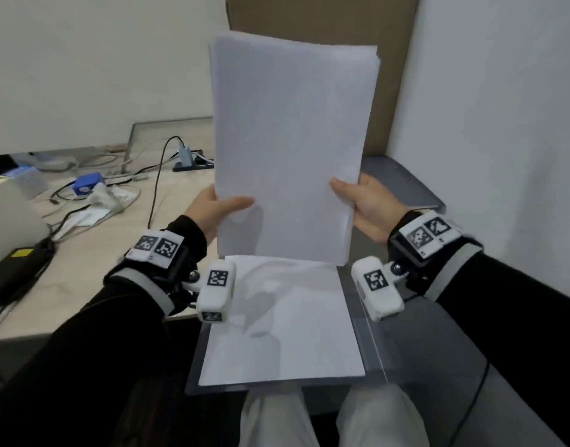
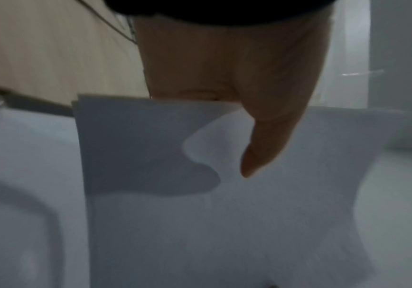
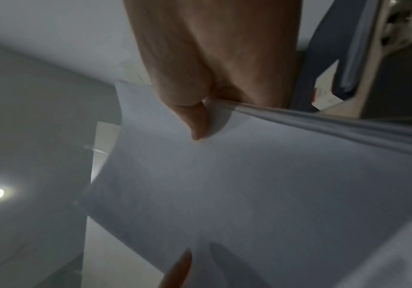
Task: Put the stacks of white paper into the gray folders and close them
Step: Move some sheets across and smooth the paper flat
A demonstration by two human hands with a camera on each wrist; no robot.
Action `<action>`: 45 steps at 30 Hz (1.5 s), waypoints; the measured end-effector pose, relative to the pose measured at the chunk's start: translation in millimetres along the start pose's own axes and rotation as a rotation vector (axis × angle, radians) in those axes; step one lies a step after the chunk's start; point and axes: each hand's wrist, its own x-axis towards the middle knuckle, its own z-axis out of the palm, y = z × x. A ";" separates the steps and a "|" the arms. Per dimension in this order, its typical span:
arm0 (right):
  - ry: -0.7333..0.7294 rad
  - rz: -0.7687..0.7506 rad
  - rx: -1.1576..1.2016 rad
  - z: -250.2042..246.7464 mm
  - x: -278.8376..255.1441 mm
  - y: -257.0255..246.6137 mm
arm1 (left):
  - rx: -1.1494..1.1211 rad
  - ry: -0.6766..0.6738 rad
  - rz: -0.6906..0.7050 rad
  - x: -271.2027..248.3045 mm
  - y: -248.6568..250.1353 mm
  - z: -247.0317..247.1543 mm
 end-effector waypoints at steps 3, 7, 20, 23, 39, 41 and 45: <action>-0.025 0.088 -0.030 5.9 -19.9 29.8 | -0.041 0.088 -0.093 -8.7 -31.2 7.9; 0.007 0.190 -0.102 18.8 -29.7 49.7 | -0.084 0.198 -0.153 -16.7 -58.3 14.5; 0.212 0.042 -0.185 23.6 -17.6 28.1 | -0.064 0.246 0.141 -23.0 -6.2 10.7; 0.238 0.015 -0.175 26.5 -17.3 18.5 | -0.072 0.213 0.112 -20.6 -1.6 10.2; 0.454 -0.027 -0.678 -16.9 -58.8 -13.4 | 0.189 0.075 -0.088 -15.8 -19.4 52.5; 0.520 0.055 -0.799 -47.7 -71.8 -20.9 | 0.391 -0.022 -0.158 -17.0 -23.4 71.8; 0.627 0.185 -0.870 -101.0 -106.9 -18.7 | 0.819 -0.261 -0.172 -26.7 -38.3 117.6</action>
